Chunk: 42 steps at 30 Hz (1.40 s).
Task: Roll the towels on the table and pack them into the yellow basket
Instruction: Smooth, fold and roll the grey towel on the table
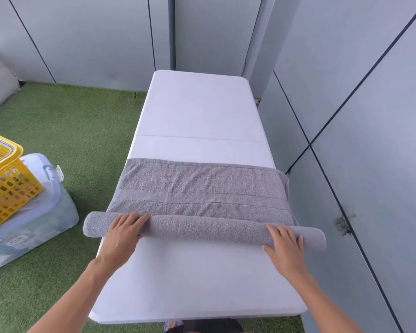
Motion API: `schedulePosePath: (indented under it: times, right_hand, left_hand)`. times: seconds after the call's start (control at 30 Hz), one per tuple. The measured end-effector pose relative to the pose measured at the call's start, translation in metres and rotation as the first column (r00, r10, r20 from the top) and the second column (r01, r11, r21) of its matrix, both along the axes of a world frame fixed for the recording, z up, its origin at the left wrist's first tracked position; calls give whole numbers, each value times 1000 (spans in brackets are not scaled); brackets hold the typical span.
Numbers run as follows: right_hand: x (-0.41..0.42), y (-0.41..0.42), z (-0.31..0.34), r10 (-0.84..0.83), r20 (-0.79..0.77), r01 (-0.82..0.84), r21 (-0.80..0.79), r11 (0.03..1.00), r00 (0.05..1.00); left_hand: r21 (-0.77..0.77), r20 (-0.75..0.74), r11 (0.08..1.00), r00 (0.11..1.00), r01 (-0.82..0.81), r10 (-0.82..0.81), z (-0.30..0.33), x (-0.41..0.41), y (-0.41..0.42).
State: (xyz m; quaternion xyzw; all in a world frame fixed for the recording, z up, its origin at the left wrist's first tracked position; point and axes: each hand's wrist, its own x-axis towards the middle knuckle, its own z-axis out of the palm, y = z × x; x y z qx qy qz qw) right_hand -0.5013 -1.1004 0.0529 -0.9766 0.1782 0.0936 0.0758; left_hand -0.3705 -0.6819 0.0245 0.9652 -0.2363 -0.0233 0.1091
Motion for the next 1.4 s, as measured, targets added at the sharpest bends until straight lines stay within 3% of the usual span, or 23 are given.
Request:
schedulePosePath:
  times: [0.07, 0.13, 0.2, 0.27, 0.3, 0.37, 0.4, 0.47, 0.57, 0.73, 0.8, 0.87, 0.93, 0.97, 1.03, 1.1, 1.17, 1.23, 1.4]
  right_hand:
    - [3, -3, 3, 5, -14, -4, 30, 1000, 1000]
    - [-2, -15, 5, 86, -98, -79, 68, 995, 991]
    - [-7, -32, 13, 155, -225, -104, 225, 969, 962]
    - [-7, -39, 21, 138, -297, 3, 429, 903, 945]
    - [-5, -41, 19, 89, -256, 48, 484, 874, 963]
    - [-4, -36, 11, -51, -20, 54, 480, 875, 999]
    - [-4, -31, 5, -92, 113, 39, 400, 916, 989]
    - [-9, -17, 0, -48, 226, 8, 176, 984, 973]
    - [-22, 1, -7, 82, 70, -85, 37, 996, 994]
    - [-14, 0, -3, 208, -58, -211, -39, 977, 976]
    - [-6, -8, 12, 253, -164, -251, 30, 967, 953]
    - [2, -19, 21, 259, -254, -198, 240, 950, 932]
    - [8, -27, 24, 218, -241, -94, 438, 894, 946]
    - [10, -27, 23, 174, -191, -68, 463, 884, 966]
    - [10, -23, 15, 85, 42, -94, 313, 945, 996]
    - [3, -12, 12, 94, 174, -113, 101, 988, 980]
    - [-6, -2, 11, 159, 44, -160, 23, 987, 986]
    - [-10, 1, 9, 194, -78, -196, -17, 981, 978]
    - [11, 7, 11, 127, -35, -129, -86, 988, 991]
  left_hand:
    - [40, -51, 999, 999, -8, 10, 10, 4, 0]
    - [134, -209, 990, 978, 39, -11, 21, 6, 2]
    - [220, -459, 968, 888, 121, -7, 33, 7, 8]
    - [141, -572, 985, 820, 98, 1, 34, 8, 14]
    - [37, -561, 999, 828, 32, -6, 32, 7, 15]
    - [-232, -407, 966, 913, -116, 12, 27, 3, 12]
    - [-302, -297, 942, 953, -150, 57, 25, 0, 11]
    - [-267, -118, 959, 991, -95, 66, 21, -10, 10]
    - [-99, -21, 994, 998, 50, -53, 6, -28, 14]
    - [-29, 18, 1000, 1000, -9, 9, 0, -37, 8]
    - [2, -61, 1000, 998, -2, 3, 9, -36, 8]
    - [17, -238, 1000, 971, 2, 2, 21, -25, 13]
    - [-5, -405, 1000, 914, -11, 8, 26, -10, 16]
    - [-48, -424, 998, 906, -39, 15, 25, -5, 16]
    - [-107, -351, 989, 934, -106, 62, 20, -4, 17]
    - [-90, -163, 993, 985, -76, 61, 8, -14, 16]
    - [-3, -29, 1000, 1000, 8, -8, 1, -29, 14]
    - [64, -7, 996, 998, 67, -67, -3, -34, 14]
    - [49, -48, 997, 997, 66, -64, -6, -18, 8]
